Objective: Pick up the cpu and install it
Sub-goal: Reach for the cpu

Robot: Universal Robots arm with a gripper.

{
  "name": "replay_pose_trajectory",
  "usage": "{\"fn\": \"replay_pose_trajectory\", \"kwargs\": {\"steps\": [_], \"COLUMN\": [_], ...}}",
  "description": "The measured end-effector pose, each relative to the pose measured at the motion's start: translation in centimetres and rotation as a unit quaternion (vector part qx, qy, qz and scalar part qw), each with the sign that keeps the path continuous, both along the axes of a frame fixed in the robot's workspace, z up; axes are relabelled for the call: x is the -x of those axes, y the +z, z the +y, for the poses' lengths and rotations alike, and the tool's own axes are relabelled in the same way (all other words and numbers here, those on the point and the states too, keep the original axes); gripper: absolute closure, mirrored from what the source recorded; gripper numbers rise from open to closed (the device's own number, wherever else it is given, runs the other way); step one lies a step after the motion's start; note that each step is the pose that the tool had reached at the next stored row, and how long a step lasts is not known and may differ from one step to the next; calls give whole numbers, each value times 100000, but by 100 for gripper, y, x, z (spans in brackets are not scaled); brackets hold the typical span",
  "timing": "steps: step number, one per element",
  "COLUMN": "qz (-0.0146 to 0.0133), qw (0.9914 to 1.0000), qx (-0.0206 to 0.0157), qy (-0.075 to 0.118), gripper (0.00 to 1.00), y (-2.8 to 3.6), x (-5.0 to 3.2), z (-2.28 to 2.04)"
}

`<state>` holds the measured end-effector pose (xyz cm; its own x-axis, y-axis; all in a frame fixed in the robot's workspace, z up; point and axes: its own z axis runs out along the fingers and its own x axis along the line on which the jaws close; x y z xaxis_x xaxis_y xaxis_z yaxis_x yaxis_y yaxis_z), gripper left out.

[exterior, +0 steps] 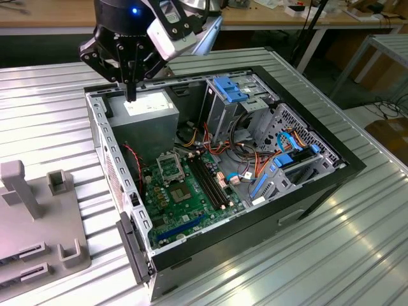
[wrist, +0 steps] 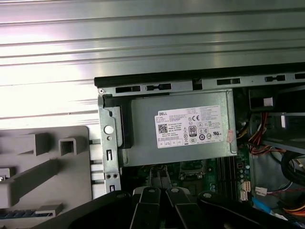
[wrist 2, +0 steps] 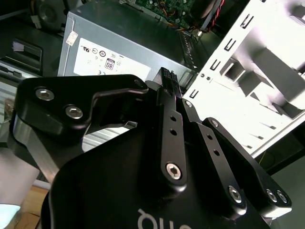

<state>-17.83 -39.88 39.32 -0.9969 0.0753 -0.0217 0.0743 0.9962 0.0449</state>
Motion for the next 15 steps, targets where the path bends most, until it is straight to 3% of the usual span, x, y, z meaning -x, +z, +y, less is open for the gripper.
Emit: {"fn": "replay_pose_trajectory", "kwargs": {"steps": [15], "qz": [9], "qw": [100000], "qx": [-1], "qy": [2], "gripper": [89], "y": [0], "x": [77], "z": [0]}}
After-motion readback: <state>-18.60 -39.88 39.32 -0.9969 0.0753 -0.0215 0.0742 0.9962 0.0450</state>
